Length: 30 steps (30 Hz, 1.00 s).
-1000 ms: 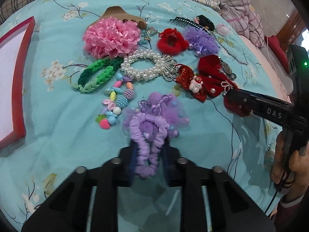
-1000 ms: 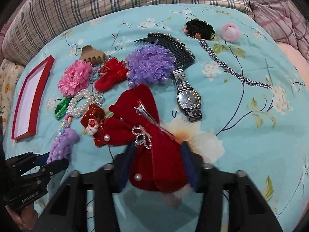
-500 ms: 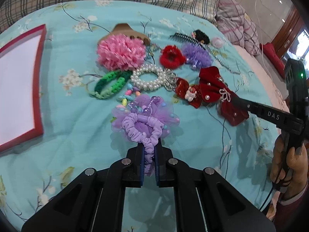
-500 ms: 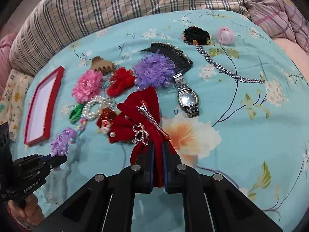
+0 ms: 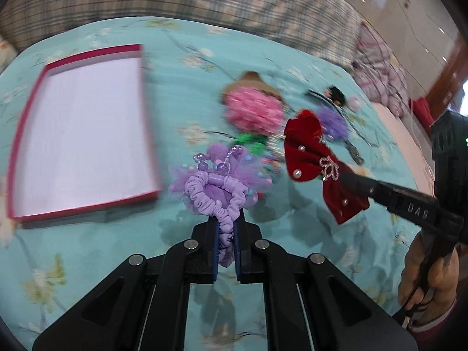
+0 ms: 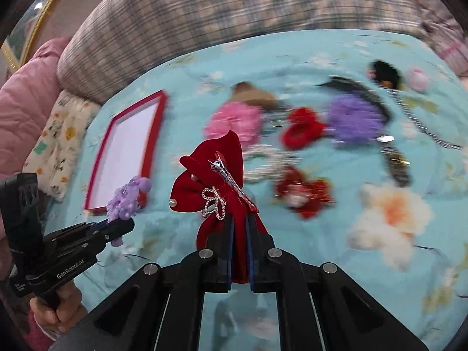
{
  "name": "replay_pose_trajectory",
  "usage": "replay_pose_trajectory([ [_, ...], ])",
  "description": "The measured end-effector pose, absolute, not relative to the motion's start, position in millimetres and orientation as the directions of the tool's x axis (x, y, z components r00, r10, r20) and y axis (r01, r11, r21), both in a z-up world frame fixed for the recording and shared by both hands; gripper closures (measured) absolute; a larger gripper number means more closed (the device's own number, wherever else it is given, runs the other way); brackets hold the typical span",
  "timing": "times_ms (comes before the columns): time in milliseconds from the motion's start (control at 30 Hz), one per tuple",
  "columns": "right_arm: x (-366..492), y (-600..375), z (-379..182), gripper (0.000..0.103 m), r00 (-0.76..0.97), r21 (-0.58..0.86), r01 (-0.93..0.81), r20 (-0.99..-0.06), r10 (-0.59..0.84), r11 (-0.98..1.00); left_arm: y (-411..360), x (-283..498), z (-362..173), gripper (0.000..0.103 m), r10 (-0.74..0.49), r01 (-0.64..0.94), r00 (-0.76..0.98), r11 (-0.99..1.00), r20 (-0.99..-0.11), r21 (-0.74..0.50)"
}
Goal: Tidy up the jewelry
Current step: 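Carry the lilac scrunchie and red bow into the tray and open both tools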
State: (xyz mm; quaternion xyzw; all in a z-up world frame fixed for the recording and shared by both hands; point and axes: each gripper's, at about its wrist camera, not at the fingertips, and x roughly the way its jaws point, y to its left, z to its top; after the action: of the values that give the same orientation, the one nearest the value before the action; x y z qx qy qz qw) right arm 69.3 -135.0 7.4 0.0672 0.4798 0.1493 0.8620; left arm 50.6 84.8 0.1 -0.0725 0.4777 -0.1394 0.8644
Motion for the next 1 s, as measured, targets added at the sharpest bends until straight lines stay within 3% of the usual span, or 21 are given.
replay_pose_trajectory([
  [367,97,-12,3,0.097,0.444,0.327,-0.315,-0.779,0.443,0.891,185,72,6,0.097,-0.173,-0.010,0.566,0.976,-0.806,-0.216],
  [1000,149,75,-53,0.096,0.357,0.287,-0.333,-0.843,0.402,0.898,252,119,-49,0.097,-0.103,-0.129,0.487,0.974,-0.867,-0.188],
])
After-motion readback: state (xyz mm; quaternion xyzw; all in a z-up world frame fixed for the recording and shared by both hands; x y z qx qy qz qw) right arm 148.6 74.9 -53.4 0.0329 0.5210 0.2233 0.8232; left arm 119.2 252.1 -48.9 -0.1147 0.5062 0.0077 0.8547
